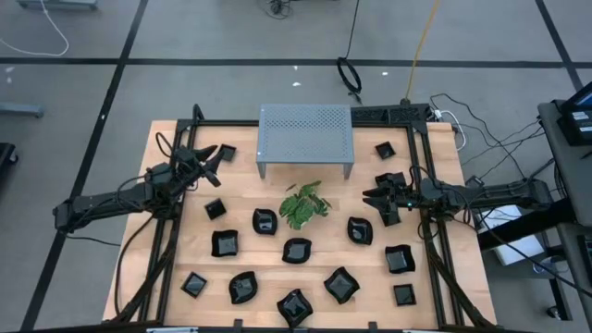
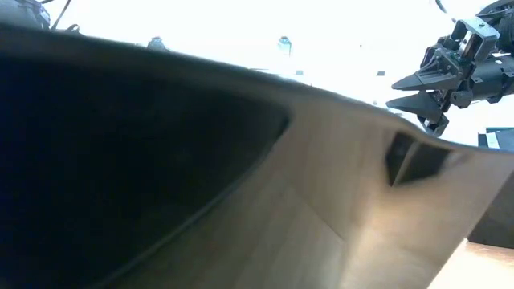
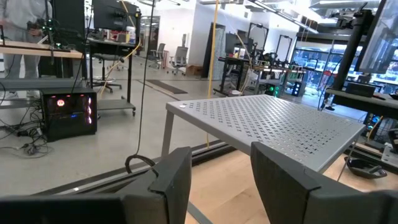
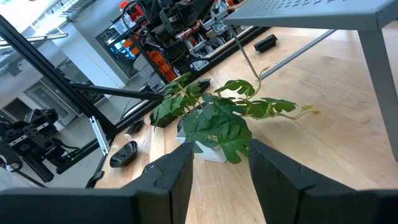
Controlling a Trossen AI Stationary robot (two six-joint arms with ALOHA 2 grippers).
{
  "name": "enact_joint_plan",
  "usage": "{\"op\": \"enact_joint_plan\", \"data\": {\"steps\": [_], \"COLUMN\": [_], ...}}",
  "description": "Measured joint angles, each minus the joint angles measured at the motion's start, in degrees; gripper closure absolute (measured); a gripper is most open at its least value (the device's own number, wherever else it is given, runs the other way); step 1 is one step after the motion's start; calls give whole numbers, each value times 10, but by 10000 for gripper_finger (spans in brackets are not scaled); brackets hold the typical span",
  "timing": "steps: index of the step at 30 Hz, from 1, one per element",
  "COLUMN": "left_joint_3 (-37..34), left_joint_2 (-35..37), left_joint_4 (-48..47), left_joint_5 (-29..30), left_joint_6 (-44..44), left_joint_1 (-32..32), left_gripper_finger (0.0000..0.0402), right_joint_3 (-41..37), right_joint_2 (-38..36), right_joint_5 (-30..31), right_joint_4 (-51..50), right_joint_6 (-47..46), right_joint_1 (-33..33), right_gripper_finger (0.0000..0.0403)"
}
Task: Pick & Place Mini shaped plates
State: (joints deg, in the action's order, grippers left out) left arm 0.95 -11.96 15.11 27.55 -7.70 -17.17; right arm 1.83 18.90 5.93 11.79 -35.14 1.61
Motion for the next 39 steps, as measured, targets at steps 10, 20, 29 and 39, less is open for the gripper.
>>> {"op": "enact_joint_plan", "data": {"steps": [10, 20, 29, 39], "left_joint_3": [0, 0, 0, 0], "left_joint_2": [0, 0, 0, 0], "left_joint_4": [0, 0, 0, 0], "left_joint_5": [0, 0, 0, 0], "left_joint_6": [0, 0, 0, 0], "left_joint_1": [0, 0, 0, 0], "left_gripper_finger": [231, 231, 231, 231], "right_joint_3": [0, 0, 0, 0], "right_joint_2": [0, 0, 0, 0], "right_joint_5": [0, 0, 0, 17], "right_joint_4": [0, 0, 5, 12], "right_joint_6": [0, 0, 0, 0], "right_joint_1": [0, 0, 0, 0], "right_gripper_finger": [261, 261, 261, 261]}}
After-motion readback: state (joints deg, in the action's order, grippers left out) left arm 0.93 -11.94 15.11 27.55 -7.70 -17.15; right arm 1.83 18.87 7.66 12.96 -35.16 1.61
